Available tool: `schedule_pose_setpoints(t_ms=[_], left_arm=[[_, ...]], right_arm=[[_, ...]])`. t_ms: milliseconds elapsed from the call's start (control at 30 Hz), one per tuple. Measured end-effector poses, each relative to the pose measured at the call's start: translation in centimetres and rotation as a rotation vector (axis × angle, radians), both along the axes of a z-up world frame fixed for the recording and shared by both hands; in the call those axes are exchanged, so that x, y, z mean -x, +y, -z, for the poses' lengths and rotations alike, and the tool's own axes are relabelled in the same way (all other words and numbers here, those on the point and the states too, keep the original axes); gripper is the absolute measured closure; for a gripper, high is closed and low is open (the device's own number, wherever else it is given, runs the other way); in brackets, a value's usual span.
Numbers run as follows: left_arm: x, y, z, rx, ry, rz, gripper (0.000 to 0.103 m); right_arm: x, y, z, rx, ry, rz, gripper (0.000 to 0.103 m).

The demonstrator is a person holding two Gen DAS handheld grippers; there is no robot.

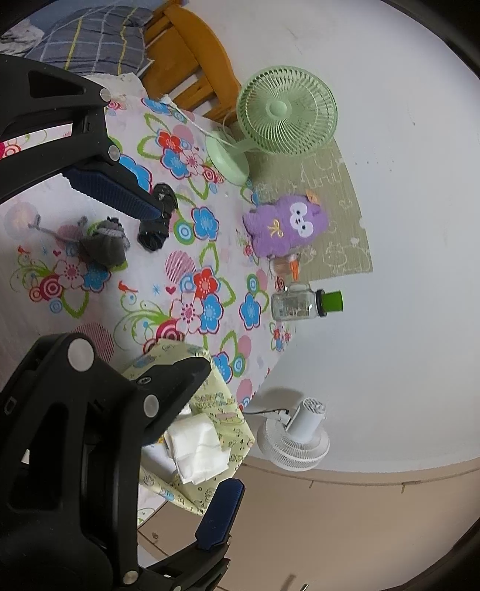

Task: Organize soft objects
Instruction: 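Withdraw both open tools from the gift box toward the grey sock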

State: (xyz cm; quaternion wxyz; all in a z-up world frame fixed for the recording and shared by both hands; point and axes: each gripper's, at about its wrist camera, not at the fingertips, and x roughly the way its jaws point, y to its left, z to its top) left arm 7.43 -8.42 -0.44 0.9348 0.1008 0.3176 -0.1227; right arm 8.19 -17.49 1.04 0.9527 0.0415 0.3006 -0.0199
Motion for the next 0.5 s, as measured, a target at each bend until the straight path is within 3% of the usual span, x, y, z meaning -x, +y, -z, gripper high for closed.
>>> schedule_pose_setpoints(t_ms=[500], left_arm=[[-0.6,3.5,0.6,0.01,-0.018,-0.066,0.013]], right_arm=[[-0.8,3.7,-0.1,0.017,-0.026,-0.081,0.006]])
